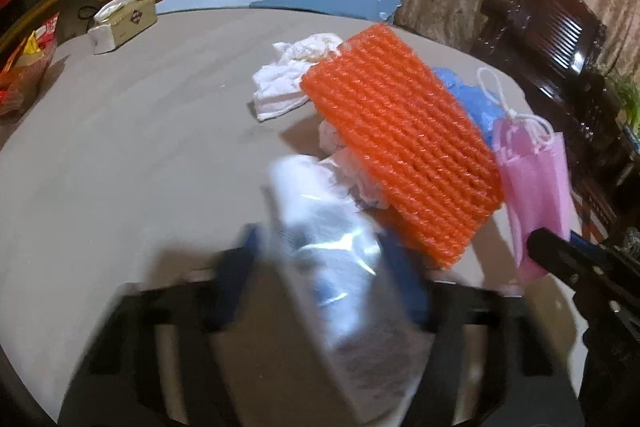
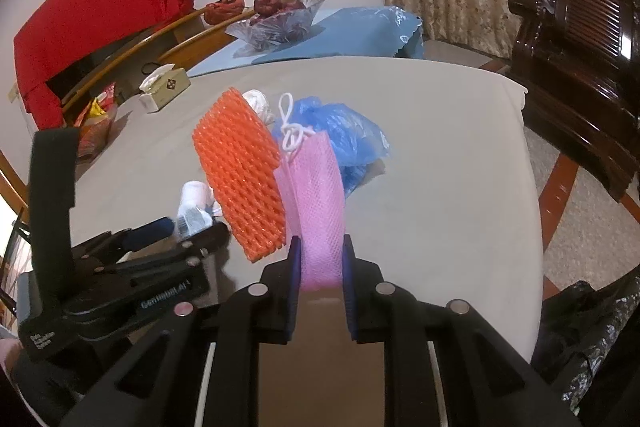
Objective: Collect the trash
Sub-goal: 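Grasp the pink mesh bag with the right gripper while the left gripper grasps the white tube, then carry the pink bag and tube over the bin and open both grippers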
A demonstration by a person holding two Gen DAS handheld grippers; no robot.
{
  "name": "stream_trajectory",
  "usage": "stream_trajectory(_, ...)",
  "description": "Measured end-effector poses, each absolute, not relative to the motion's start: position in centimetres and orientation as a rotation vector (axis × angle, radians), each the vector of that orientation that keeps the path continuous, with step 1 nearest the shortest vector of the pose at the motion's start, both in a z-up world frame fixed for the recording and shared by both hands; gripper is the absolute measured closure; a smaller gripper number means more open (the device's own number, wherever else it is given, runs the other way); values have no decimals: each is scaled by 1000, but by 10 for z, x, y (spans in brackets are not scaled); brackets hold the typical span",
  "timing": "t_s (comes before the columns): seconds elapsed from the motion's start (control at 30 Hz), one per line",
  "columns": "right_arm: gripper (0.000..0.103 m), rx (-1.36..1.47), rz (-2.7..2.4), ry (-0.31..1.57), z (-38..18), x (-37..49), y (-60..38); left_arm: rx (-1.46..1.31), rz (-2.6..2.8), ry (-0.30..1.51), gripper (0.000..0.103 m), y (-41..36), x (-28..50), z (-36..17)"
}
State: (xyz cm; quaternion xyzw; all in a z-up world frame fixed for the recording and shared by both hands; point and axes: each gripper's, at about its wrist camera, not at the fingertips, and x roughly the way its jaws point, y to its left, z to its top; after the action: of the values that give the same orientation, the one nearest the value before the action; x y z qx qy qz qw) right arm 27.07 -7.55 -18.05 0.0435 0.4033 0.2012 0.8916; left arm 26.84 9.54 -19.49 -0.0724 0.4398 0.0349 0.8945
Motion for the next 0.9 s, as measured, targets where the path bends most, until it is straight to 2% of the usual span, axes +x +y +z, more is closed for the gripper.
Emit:
stream_trajectory(0.27,84,98,429,825,-177,264,-77,-200,30,894,60,100,256,-188)
stream_trajectory(0.6,84,109,449,770,-155,245,-79,-204,12,792,62,108,217,-148)
stream_trajectory(0.63,84,113,452,763,-152,242,-80,-197,12,777,69,107,212,-142)
stream_trajectory(0.67,84,116,456,756,-149,239,-80,-195,2,769,87,107,209,-138)
stream_trajectory(0.9,84,117,469,737,-137,217,-86,-202,-63,771,88,98,195,-129)
